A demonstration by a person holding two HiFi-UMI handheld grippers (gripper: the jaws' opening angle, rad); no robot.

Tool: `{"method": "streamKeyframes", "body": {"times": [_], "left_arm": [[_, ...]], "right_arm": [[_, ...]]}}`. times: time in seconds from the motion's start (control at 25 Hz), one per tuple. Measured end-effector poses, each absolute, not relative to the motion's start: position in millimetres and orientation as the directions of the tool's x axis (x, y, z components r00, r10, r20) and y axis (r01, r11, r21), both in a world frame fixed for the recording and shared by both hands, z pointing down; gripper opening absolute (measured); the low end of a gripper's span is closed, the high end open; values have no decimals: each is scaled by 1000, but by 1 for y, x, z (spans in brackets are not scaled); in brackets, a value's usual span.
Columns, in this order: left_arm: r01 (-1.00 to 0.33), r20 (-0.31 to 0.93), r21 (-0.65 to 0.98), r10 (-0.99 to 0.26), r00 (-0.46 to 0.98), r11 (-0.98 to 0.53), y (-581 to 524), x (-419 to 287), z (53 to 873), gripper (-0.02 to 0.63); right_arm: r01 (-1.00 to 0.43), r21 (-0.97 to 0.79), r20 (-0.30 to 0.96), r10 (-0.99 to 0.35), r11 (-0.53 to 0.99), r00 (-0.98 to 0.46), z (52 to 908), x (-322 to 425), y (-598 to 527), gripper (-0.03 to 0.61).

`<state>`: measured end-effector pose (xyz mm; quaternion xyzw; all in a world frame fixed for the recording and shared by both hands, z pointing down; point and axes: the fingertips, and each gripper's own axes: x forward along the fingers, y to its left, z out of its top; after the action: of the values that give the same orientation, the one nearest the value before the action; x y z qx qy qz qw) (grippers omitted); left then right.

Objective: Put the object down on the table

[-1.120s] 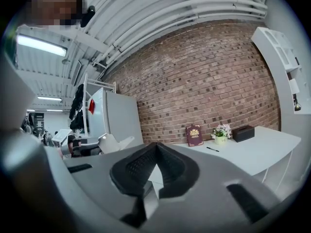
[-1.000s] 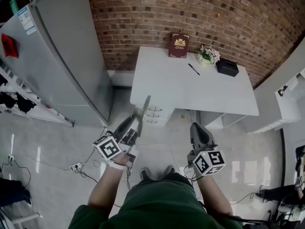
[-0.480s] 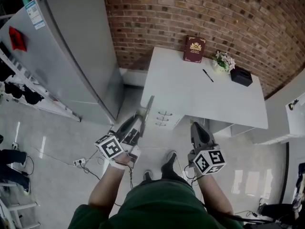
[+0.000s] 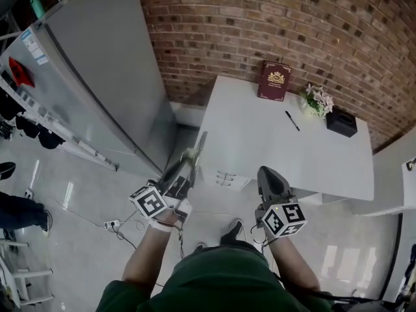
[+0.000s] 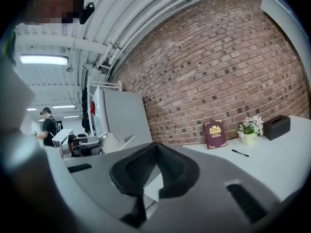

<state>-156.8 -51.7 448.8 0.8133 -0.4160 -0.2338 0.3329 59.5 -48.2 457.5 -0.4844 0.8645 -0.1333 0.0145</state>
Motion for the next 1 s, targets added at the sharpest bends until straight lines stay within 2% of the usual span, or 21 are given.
{"method": "streamKeyframes", "body": {"times": [0.6,1.0], "left_arm": [[-590,-42,726,-879,475,-353,-133,-111,458,61],[-661,48,684,-885,463,-309,-194,-104,497,58]], "right_arm": [[-787,-313,101,-806,531,-583,467,117,-141,3],[-824,-357,147,-844,440,-515,490,154,-170,3]]}}
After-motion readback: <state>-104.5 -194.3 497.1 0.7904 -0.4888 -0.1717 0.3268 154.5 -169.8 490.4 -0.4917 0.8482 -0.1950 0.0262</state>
